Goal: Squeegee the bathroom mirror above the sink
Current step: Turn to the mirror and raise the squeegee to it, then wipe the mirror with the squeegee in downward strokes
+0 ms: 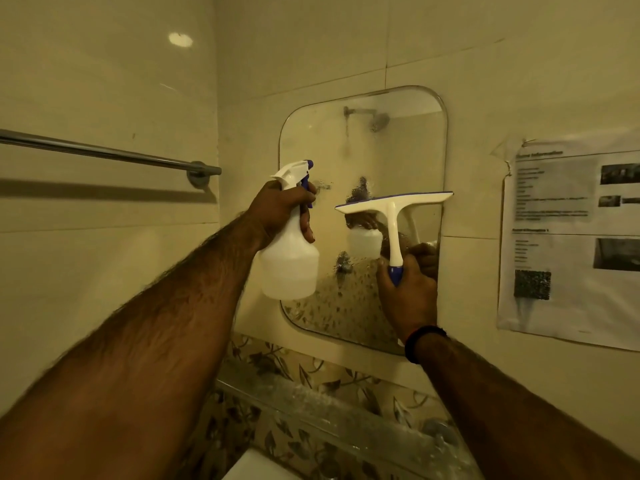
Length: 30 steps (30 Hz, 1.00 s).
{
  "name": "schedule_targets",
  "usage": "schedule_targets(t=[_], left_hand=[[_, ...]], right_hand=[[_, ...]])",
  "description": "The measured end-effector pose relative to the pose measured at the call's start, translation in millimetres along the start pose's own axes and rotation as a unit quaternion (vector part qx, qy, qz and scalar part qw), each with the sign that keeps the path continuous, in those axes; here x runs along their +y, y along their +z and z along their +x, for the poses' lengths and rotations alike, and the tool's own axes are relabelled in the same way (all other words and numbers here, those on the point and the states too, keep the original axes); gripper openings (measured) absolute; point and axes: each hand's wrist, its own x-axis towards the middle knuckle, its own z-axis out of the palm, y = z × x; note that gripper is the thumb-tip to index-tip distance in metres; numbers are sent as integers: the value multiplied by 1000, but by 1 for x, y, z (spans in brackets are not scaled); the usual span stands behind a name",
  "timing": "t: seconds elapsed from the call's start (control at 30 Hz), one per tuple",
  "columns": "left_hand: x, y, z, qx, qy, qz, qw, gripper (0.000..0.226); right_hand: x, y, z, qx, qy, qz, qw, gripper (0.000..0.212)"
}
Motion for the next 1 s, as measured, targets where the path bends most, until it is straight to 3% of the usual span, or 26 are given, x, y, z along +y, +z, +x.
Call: schedule_targets(t=[0.43, 0.73, 0.9, 1.0], left_hand=[[-16, 9, -14, -8, -32, -6, 999, 9], [-19, 14, -24, 11, -12, -12, 1000, 10], [-17, 15, -34, -11, -3, -5, 1000, 25], [-17, 12, -40, -24, -15, -19, 999, 23]], right_hand=[[-21, -2, 8, -8, 5, -18, 1000, 35], [-44, -4, 26, 13, -8, -15, 1000, 35], [-47, -8, 22, 25, -14, -4, 1000, 36], [-44, -12, 18, 27, -7, -9, 1000, 38]])
